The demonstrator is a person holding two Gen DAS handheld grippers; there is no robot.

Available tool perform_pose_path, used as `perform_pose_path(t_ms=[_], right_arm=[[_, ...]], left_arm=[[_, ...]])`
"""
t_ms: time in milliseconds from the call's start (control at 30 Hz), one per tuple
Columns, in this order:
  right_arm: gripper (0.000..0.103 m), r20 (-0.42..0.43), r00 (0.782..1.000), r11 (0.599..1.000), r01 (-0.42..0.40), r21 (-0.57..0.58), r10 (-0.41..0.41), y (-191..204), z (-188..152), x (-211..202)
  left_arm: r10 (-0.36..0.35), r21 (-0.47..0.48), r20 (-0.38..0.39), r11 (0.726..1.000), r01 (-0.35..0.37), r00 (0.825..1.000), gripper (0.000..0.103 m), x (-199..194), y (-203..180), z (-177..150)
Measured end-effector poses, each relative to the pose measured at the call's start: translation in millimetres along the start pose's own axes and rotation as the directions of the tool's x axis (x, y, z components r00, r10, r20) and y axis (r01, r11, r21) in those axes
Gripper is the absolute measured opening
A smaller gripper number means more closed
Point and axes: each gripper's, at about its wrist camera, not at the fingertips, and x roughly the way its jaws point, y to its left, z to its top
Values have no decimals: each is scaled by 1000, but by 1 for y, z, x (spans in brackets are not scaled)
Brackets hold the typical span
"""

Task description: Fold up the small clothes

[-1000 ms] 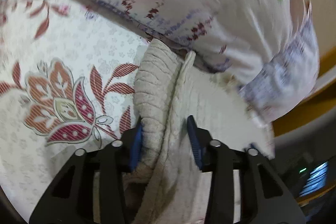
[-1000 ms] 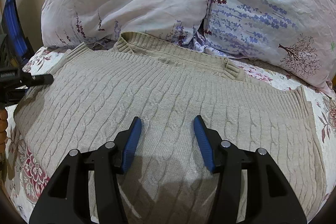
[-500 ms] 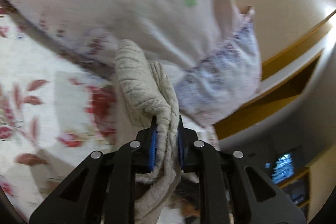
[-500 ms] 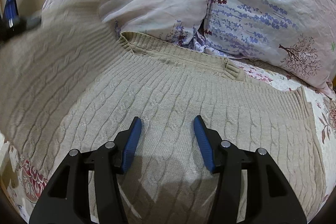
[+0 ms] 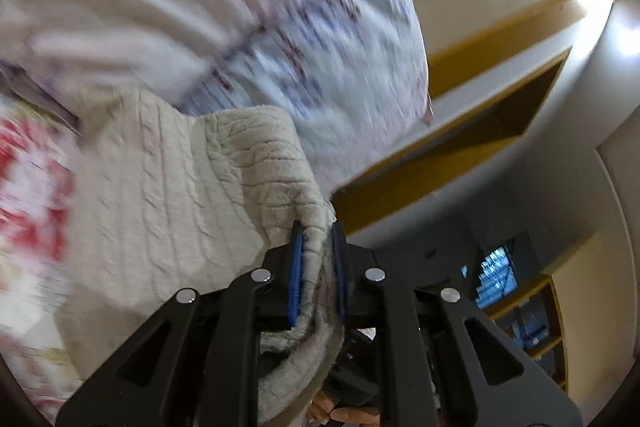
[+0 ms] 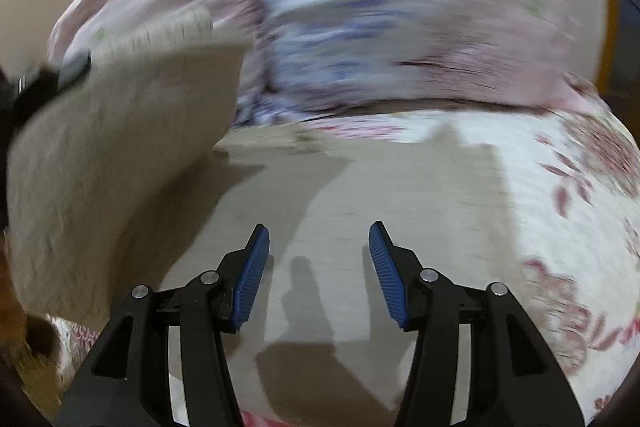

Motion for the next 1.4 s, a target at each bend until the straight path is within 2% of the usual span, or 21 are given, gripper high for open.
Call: perform_pose_path(t_ms=[133, 200, 267, 333, 367, 400, 467, 500, 567, 633, 700, 800, 833, 900, 1000, 1033, 1133, 1233, 1267, 1300, 1400], right_arm=[[54, 23, 999, 993, 44, 114, -47, -47, 0, -18], [54, 28, 998, 987, 50, 153, -55, -62, -3, -26], [54, 34, 998, 983, 37, 182, -44, -72, -2, -35], [54, 38, 999, 977, -35, 212, 27, -78, 0, -41], [54, 33, 997, 970, -78, 231, 72, -79, 2, -42], [58, 25, 992, 958, -128, 256, 126, -80, 4, -41], [64, -3, 968, 917, -236, 322, 250, -80, 6, -34], [64, -24, 950, 890, -283, 356, 312, -78, 7, -26], [64, -63, 918, 853, -336, 400, 391, -72, 7, -11], [64, -110, 896, 835, -349, 426, 430, -62, 5, 3], [61, -151, 892, 843, -330, 424, 426, -53, 2, 12], [48, -196, 877, 845, -328, 422, 439, -45, -2, 22], [46, -206, 871, 844, -333, 421, 446, -43, -3, 24], [46, -222, 870, 856, -333, 395, 441, -39, -3, 24], [46, -236, 832, 824, -378, 422, 502, -39, -4, 29], [46, -236, 830, 821, -379, 427, 506, -40, -3, 33], [45, -214, 850, 821, -351, 450, 481, -41, 1, 47], [44, -204, 853, 824, -359, 438, 480, -36, 4, 54], [39, -204, 864, 841, -350, 414, 460, -32, 5, 53], [27, -202, 871, 852, -348, 392, 449, -30, 5, 53], [21, -157, 886, 857, -356, 373, 436, -31, 7, 45]], left_arm=[[17, 12, -103, 1000, -16, 995, 6, 53, 2, -27], [-32, -49, -179, 999, 24, 983, 3, 75, 9, -40], [-51, -54, -211, 998, 41, 976, 6, 81, 7, -44], [-34, 7, -202, 999, 36, 979, 29, 70, -2, -43], [-13, 38, -175, 999, 20, 984, 54, 57, -6, -40], [10, 60, -148, 998, -1, 989, 72, 46, -7, -37], [123, 119, -47, 986, -117, 991, 77, 14, -8, -28], [175, 133, -19, 976, -171, 984, 77, 4, -6, -24], [324, 133, 38, 936, -326, 945, 78, -17, 5, -15], [406, 103, 41, 907, -408, 913, 78, -28, 25, -13], [446, 61, 2, 893, -445, 895, 77, -28, 44, -13], [461, 44, -69, 887, -459, 885, 73, -19, 63, -20], [458, 44, -83, 889, -455, 885, 71, -16, 66, -22], [419, 28, -108, 908, -419, 901, 65, -13, 72, -26], [389, 14, -119, 921, -390, 914, 63, -10, 78, -27], [381, 12, -121, 924, -382, 917, 63, -10, 80, -27], [344, -28, -143, 936, -352, 928, 62, -11, 88, -30], [334, -27, -148, 940, -341, 931, 60, -12, 89, -35], [336, -22, -147, 939, -342, 930, 60, -12, 89, -36], [333, -22, -148, 940, -340, 931, 61, -11, 88, -37], [320, -30, -150, 944, -328, 935, 68, -9, 87, -34]])
